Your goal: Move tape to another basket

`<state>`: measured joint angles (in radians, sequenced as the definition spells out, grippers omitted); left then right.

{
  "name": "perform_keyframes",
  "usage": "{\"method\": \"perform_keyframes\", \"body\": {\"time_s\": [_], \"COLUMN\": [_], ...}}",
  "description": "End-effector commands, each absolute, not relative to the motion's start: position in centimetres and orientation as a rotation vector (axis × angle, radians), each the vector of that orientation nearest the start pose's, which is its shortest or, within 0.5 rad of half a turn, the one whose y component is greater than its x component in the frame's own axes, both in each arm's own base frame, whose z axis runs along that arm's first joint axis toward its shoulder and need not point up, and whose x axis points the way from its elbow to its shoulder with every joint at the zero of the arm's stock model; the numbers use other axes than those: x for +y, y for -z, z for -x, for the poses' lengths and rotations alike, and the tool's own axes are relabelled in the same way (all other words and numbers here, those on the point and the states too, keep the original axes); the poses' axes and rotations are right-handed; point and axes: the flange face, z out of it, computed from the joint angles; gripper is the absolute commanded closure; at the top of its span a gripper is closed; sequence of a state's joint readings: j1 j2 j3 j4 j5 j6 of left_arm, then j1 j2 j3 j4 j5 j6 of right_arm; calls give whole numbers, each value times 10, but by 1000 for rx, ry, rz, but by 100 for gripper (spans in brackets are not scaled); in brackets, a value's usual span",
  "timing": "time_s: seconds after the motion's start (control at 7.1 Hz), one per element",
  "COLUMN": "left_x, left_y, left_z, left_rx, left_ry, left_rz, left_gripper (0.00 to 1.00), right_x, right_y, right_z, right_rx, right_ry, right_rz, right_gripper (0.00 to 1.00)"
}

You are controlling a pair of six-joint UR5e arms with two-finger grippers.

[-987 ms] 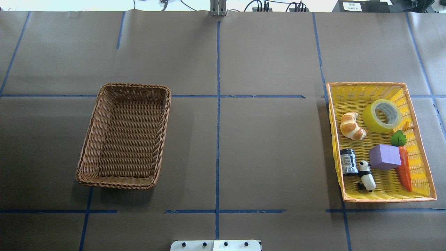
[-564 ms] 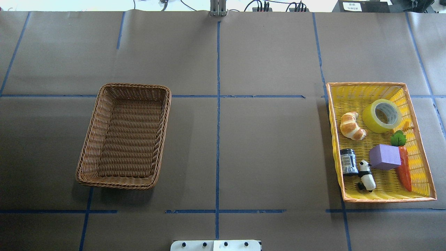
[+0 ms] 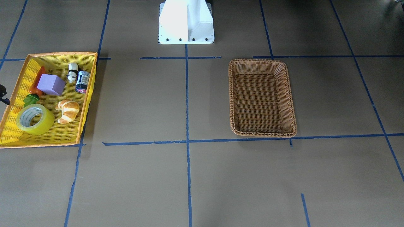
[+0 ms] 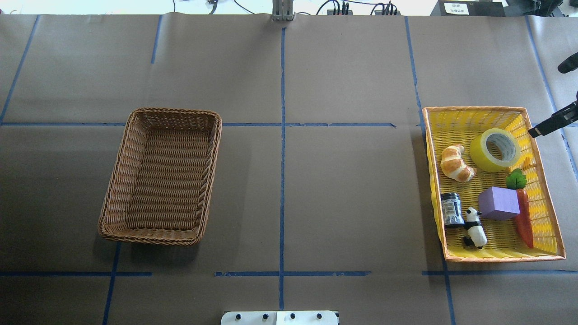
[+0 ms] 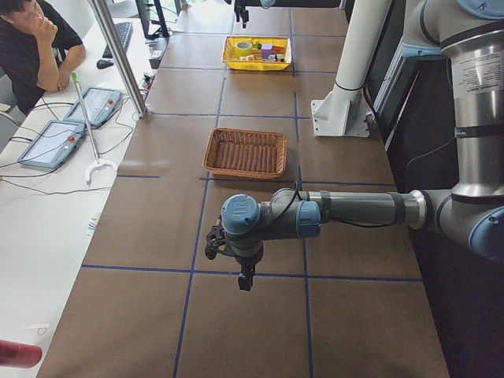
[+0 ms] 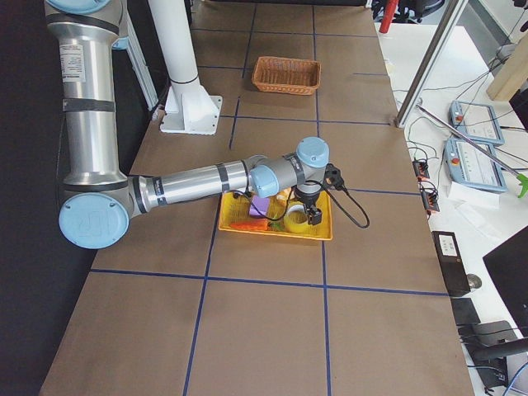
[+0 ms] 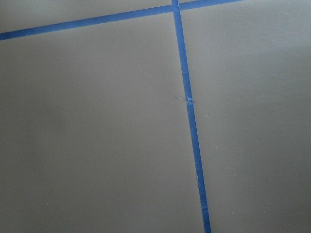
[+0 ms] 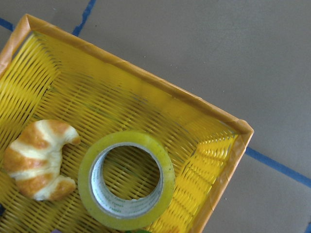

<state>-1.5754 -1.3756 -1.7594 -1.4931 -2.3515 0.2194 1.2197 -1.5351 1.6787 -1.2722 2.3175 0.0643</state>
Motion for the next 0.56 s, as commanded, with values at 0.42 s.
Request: {"method": "perform_keyframes", "body": {"time_s": [0.42], "left_x": [-402], "left_y": [-663], "left_z": [65], "left_rx": [786], "left_ry": [-169], "left_rz": [-3], "left_gripper": [0], "right_x": [-538], "right_y": [-571], "right_z": [184], "right_rx": [-780], "right_ry": [501], "right_rz": [-260], "right_gripper": [3]}}
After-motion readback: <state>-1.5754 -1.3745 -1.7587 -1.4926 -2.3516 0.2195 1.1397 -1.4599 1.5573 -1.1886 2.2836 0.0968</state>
